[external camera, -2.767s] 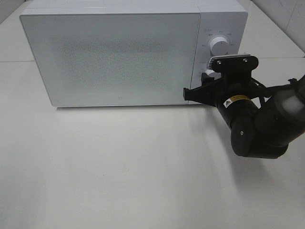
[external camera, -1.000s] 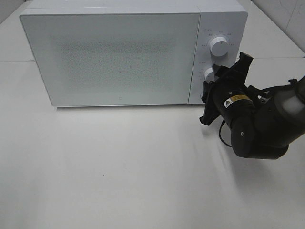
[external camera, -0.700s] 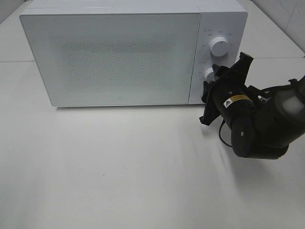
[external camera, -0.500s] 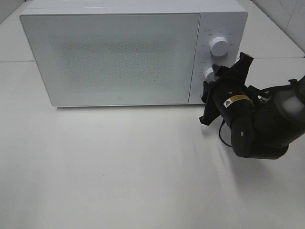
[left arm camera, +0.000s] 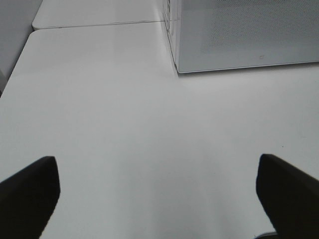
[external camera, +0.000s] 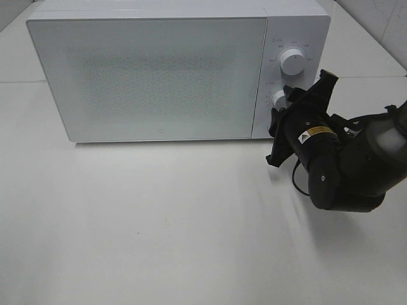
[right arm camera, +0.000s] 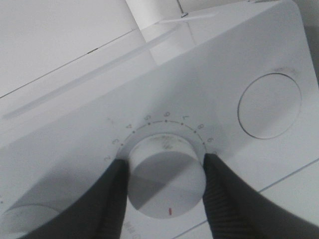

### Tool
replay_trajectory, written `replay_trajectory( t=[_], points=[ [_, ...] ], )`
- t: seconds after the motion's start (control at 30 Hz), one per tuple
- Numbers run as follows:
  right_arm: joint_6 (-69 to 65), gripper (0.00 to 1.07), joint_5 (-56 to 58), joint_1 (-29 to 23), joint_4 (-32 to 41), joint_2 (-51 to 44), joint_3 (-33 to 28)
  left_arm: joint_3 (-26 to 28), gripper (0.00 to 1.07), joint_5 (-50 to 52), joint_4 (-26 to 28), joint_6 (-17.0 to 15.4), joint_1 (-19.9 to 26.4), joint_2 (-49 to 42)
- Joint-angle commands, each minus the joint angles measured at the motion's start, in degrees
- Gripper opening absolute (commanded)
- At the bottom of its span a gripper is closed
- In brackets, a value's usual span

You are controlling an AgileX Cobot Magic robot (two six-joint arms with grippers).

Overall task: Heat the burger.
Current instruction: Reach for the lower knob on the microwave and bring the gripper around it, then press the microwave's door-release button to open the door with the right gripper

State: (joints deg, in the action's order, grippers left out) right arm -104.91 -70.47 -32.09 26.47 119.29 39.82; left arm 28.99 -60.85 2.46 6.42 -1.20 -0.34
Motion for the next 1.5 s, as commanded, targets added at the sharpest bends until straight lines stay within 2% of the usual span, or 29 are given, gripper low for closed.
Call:
replay_trajectory(
  t=[0.03, 0.37, 0.8, 1.5],
  points=[
    [-0.34, 0.33, 2.12, 0.00, -1.66, -0.11, 0.52, -0.06, 1.05, 0.92, 0.11, -0.34, -0.11, -0.86],
    [-0.34, 0.38, 3.27, 0.06, -1.49, -0.11, 0.52, -0.06, 1.05, 0.92, 0.11, -0.34, -0.11, -0.86],
    [-0.11, 0.62, 3.21, 0.06, -0.17, -0.11, 0.52, -0.06, 1.05, 0.92, 0.11, -0.34, -0.11, -0.86],
    [1.15, 0.64, 1.60, -0.86, 1.26, -1.83, 0.40, -0.06, 1.05, 0.92, 0.11, -0.34, -0.11, -0.86]
  ],
)
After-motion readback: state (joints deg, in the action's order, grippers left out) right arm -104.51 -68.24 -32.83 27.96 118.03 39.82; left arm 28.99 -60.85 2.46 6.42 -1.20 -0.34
